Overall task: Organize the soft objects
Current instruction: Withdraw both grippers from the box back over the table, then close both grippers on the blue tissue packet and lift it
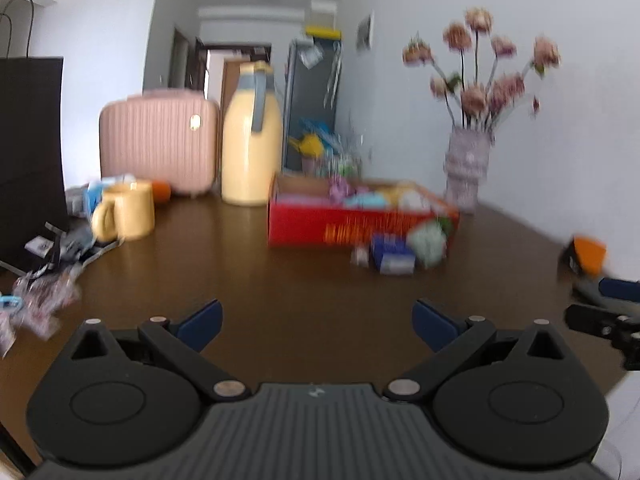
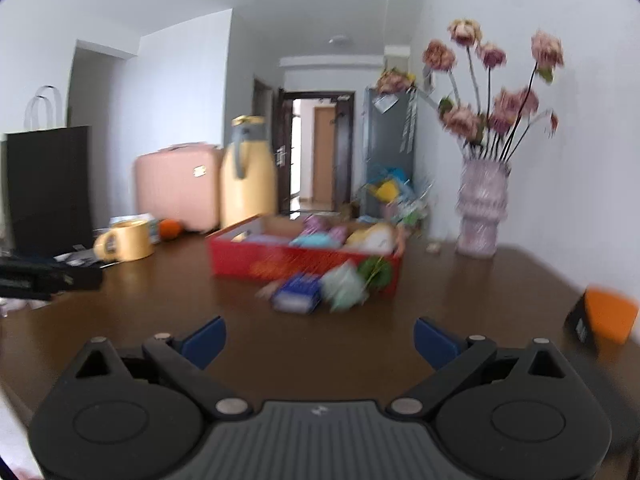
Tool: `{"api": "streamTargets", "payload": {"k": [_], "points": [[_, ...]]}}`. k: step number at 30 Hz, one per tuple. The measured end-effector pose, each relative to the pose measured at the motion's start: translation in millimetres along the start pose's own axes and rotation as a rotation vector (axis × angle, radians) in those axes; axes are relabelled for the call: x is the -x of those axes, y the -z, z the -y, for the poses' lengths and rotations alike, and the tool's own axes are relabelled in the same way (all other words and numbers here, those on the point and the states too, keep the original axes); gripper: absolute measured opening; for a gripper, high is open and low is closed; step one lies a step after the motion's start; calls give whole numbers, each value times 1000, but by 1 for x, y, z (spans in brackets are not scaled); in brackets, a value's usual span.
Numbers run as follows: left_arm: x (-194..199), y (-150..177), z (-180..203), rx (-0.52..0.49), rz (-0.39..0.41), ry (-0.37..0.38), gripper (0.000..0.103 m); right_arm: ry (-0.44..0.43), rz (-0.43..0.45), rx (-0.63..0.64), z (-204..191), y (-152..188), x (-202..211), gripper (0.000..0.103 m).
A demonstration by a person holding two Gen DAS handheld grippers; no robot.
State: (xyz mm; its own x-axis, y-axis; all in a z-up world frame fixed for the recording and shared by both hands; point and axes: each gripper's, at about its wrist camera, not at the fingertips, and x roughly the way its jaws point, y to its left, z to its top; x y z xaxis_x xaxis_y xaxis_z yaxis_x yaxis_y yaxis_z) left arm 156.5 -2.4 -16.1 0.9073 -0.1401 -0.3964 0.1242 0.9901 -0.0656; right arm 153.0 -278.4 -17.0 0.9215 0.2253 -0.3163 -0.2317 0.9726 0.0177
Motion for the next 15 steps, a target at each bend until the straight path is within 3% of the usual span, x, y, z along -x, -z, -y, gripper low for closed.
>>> {"api": "streamTargets", "payload": {"k": [4,8,15], "points": [[-1,3,3,-14,-7,13,103,-50,-43,-25,-8,14,12,101],[-12,-3,5,3,-13,25,103,-30,-21,-39,-11,11,9,101],[-51,-8,-2,44,-41,-17,103,-41,-66,-144,2,5,-27,98]]}}
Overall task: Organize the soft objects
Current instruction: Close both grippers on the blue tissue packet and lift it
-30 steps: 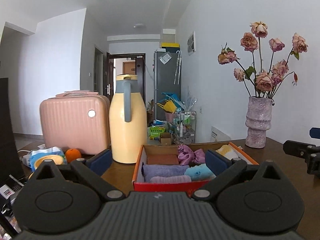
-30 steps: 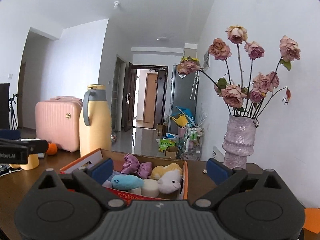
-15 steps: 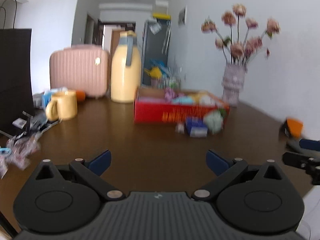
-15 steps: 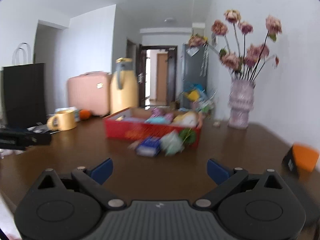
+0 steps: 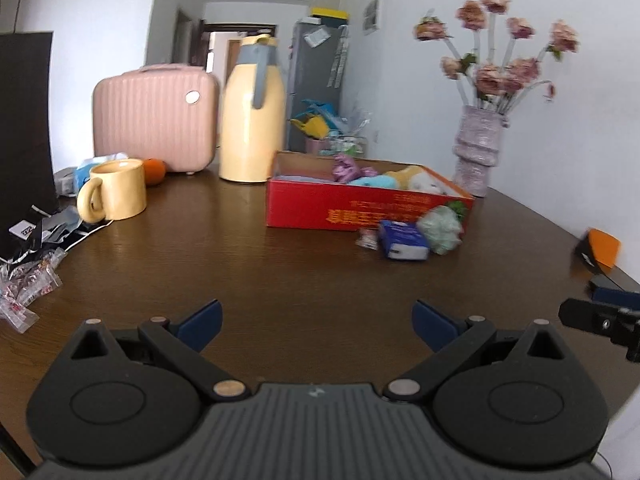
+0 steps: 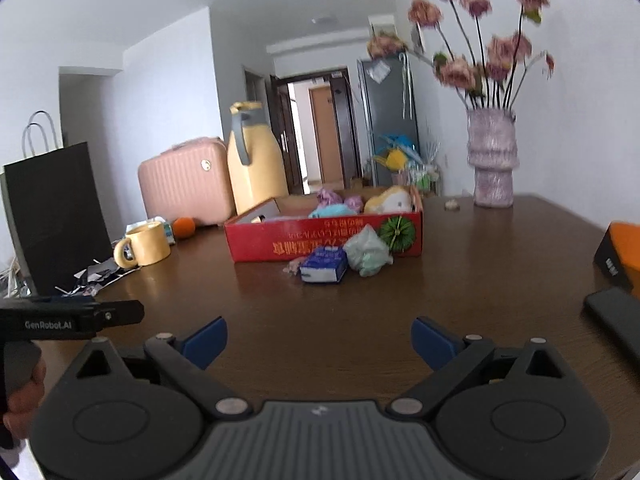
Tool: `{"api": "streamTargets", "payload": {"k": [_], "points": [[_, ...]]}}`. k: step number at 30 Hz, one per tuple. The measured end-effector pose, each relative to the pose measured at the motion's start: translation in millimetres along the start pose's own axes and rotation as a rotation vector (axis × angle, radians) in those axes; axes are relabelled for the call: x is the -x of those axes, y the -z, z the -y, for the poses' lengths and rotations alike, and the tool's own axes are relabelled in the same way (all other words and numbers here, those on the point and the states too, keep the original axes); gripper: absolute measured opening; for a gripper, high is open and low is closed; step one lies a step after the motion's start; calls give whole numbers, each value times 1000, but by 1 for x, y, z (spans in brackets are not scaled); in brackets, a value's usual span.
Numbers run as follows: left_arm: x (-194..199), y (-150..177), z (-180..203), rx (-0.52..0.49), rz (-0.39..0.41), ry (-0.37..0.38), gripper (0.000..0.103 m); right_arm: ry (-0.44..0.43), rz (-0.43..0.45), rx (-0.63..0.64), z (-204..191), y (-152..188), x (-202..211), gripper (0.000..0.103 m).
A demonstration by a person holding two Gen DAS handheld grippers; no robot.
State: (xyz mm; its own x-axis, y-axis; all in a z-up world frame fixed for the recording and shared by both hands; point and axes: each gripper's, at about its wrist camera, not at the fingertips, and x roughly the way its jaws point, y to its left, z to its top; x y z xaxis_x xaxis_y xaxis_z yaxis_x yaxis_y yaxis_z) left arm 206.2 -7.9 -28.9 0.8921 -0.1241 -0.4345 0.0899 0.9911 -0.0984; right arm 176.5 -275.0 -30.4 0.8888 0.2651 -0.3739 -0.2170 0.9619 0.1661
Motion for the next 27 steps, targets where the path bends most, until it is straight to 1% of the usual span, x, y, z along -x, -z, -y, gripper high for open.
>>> {"api": "streamTargets", "payload": {"k": [4,7,9,10,12,13,16,17,18,19,20,21,22,23,25,27], "points": [[-33,-18,-3,-7,16,-4,103,5,-37,34,-2,-15,-46,98],[-62,-33,-1,-25,21,-13,103,-15,-93,27,-3,-35,-102,98],[-77,-41,-3,-18,19,-12,103,-23,-148,20,-5,-45,-143,91],[-83,-44,-4,-12,20,-8,103,-5,-182,10,-6,-50,-167,88],[-93,-48,-6,2,18,-4,103,9,-221,-6,-6,-58,-202,85],[-96,-48,-8,7,19,1,103,19,-239,-12,-7,-61,-217,80],[-104,-47,-11,14,10,7,103,63,-244,-18,-9,-66,-247,75],[-105,-46,-12,14,5,11,103,79,-245,-11,-10,-67,-253,66],[-105,-45,-12,14,1,12,103,87,-254,-4,-11,-66,-258,57],[-104,-44,-12,14,-3,13,103,79,-267,-2,-10,-65,-262,53],[-102,-42,-13,16,-3,16,103,73,-277,0,-11,-63,-260,53],[-100,-41,-15,20,-2,20,103,66,-269,10,-12,-60,-254,52],[-96,-40,-16,23,-1,26,103,46,-270,25,-14,-57,-245,52],[-91,-37,-17,28,-4,33,103,12,-267,37,-15,-54,-235,52],[-82,-32,-18,35,-14,53,103,-95,-265,92,-19,-41,-202,53],[-74,-25,-14,38,-31,90,101,-195,-287,212,-29,-25,-166,53]]}}
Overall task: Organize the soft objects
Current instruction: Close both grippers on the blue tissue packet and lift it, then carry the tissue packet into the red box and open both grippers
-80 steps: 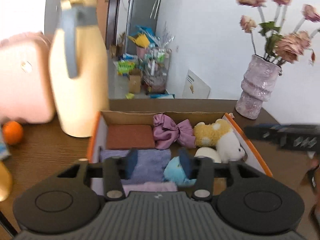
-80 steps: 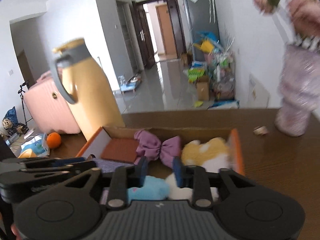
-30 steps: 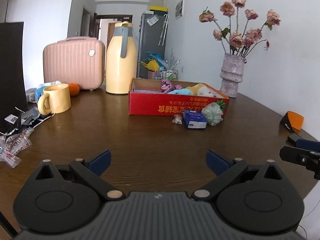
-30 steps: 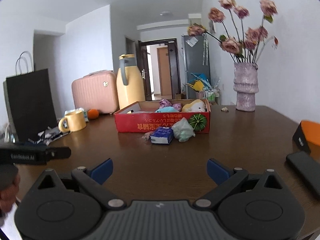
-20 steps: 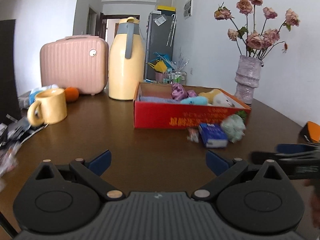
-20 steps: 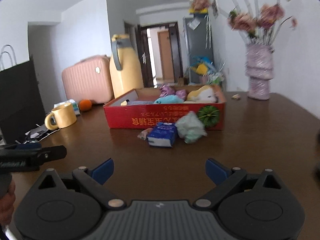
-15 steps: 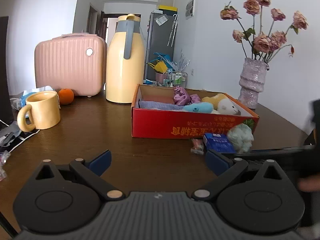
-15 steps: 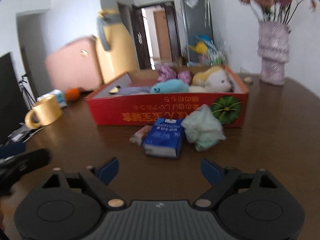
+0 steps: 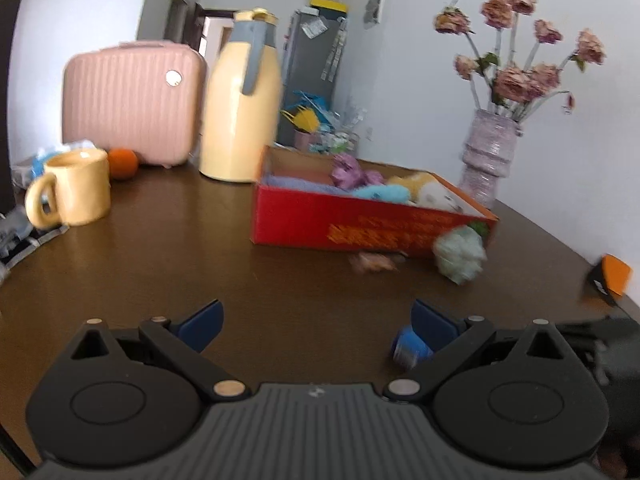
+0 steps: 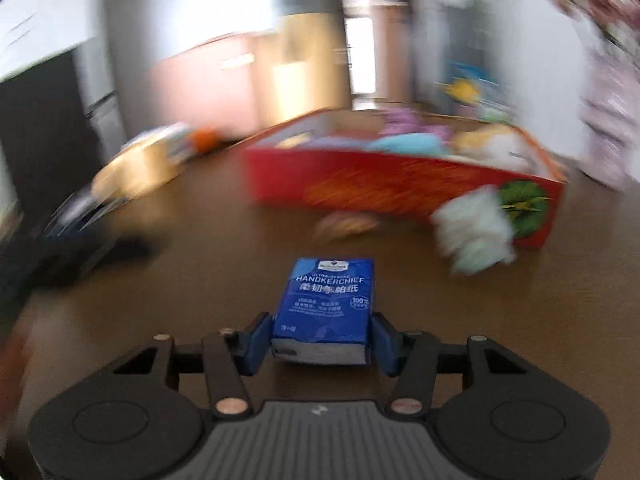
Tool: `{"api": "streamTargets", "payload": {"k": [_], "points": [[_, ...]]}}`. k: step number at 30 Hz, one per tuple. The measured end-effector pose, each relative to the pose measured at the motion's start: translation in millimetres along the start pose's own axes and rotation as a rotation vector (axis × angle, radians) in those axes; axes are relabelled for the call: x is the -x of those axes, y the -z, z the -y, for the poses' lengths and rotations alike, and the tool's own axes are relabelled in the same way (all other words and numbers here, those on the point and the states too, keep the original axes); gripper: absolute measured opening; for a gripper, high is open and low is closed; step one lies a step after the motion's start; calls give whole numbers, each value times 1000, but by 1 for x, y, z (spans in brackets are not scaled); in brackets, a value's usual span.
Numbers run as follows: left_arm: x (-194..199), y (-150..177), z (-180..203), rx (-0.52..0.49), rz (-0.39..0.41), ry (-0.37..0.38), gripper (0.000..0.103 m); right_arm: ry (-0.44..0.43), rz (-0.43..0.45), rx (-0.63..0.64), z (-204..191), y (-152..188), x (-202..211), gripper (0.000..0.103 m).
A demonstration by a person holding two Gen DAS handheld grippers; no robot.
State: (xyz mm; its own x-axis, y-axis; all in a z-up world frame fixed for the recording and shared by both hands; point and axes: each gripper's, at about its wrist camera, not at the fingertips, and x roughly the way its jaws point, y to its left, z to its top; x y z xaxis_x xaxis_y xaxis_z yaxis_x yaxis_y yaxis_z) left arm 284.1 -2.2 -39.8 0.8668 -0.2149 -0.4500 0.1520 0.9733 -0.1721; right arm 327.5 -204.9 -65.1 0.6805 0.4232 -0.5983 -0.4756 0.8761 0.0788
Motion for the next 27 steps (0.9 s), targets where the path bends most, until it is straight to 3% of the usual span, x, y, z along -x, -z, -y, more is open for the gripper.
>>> {"api": "streamTargets", "payload": {"k": [1,2,3,4,7,11,12,15,17,20,22,27], "points": [[2,4,4,-1,-10,22,100,-39,-9,70,-11,13,16,56],[3,8,8,-2,-23,44,99,-57,-4,111,-19,23,28,65],[4,12,13,0,-43,63,96,-38,0,136,-24,32,42,71],[3,15,17,6,-63,80,91,10,3,140,-26,38,51,78],[2,25,27,35,-128,146,77,153,49,78,-21,51,76,78],[4,35,29,97,-183,181,69,64,108,-142,-3,55,95,69],[4,37,28,109,-193,184,62,28,119,-188,1,55,96,67],[-2,38,24,156,-220,206,44,-22,128,-285,15,51,84,47],[-7,38,21,203,-234,228,41,-24,118,-331,20,48,70,34],[-9,40,18,261,-252,262,28,-89,81,-434,28,51,50,24],[-6,41,21,261,-252,265,26,-133,85,-501,31,58,48,23],[9,45,36,232,-251,282,25,-116,99,-522,22,73,71,21]]}}
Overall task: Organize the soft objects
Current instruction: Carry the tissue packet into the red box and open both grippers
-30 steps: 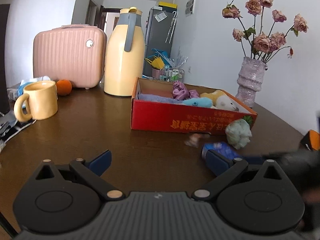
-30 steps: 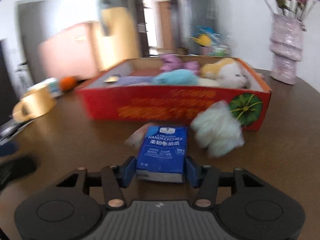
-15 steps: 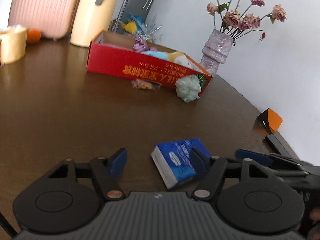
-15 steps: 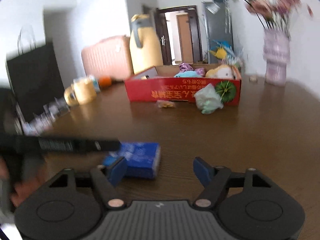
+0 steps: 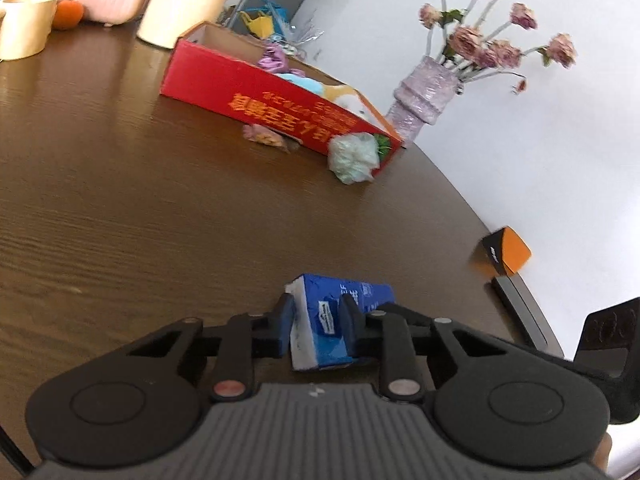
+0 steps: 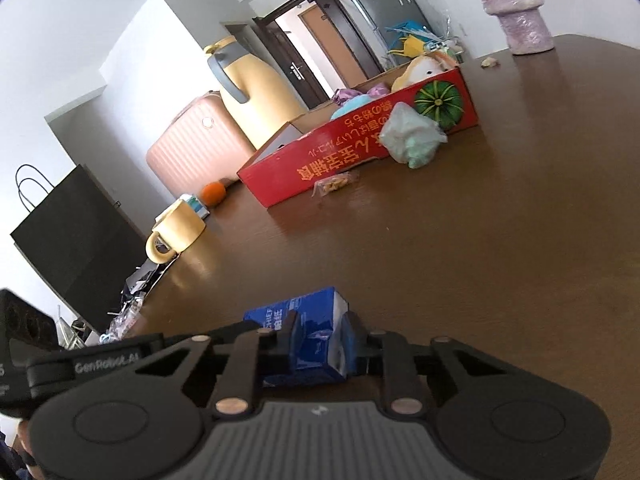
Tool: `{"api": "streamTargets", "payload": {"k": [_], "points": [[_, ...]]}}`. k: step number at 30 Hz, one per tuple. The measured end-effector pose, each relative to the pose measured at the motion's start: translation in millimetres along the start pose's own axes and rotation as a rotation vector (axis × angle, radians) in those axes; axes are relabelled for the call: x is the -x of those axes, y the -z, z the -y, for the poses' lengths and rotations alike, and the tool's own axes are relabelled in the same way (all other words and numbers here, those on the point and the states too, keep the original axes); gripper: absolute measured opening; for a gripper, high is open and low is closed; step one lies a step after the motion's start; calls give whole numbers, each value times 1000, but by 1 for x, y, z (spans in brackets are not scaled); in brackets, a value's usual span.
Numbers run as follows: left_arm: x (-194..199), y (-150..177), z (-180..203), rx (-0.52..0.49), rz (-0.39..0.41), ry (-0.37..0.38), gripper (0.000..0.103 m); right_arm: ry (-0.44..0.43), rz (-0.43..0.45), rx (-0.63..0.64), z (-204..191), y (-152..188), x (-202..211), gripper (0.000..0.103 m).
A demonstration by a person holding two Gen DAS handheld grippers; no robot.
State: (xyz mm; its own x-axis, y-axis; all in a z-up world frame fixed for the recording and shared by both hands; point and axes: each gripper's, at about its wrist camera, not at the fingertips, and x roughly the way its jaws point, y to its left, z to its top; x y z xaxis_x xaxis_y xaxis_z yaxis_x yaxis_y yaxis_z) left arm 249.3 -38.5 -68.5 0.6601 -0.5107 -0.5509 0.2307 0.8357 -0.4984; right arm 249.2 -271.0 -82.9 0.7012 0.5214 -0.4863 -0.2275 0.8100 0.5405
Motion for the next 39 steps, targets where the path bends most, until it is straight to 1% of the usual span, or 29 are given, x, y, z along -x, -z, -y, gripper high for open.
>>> {"api": "streamTargets", "payload": {"k": [4,8,10,12,15,17,20,22,23,26,27,29,31,33,36,37,39], "points": [[5,4,16,-44,13,13,25,23,28,0,-3,12,24,21],[6,2,24,-59,25,25,25,22,52,-13,1,11,35,21],[7,-3,27,-67,41,34,25,18,64,-18,2,8,37,21],[7,-19,32,-78,77,48,25,17,80,-12,0,1,38,21],[0,-58,40,-111,161,69,25,11,127,37,-8,-30,36,21],[-17,-97,42,-116,194,78,25,9,178,89,-15,-65,29,21],[-55,-161,39,-109,193,83,25,36,218,153,-21,-126,4,21],[-83,-199,32,-74,177,65,25,58,229,168,-20,-166,-21,21],[-95,-212,28,-73,172,54,25,65,213,166,-17,-186,-37,21],[-136,-241,14,-69,150,-4,25,89,168,157,-5,-227,-86,21],[-147,-246,9,-61,134,-19,24,94,156,141,0,-234,-101,21],[-169,-250,0,-77,98,-59,24,114,112,153,8,-245,-131,21],[-180,-243,-10,-91,49,-96,24,133,61,149,15,-244,-156,21],[-188,-234,-12,-139,9,-130,25,161,-14,146,19,-239,-174,21],[-192,-226,-14,-186,-6,-155,24,210,-82,212,16,-226,-190,18],[-191,-226,-14,-195,-5,-157,24,234,-90,246,14,-224,-193,20],[-181,-228,-12,-206,14,-165,25,241,-98,251,12,-224,-191,22]]}}
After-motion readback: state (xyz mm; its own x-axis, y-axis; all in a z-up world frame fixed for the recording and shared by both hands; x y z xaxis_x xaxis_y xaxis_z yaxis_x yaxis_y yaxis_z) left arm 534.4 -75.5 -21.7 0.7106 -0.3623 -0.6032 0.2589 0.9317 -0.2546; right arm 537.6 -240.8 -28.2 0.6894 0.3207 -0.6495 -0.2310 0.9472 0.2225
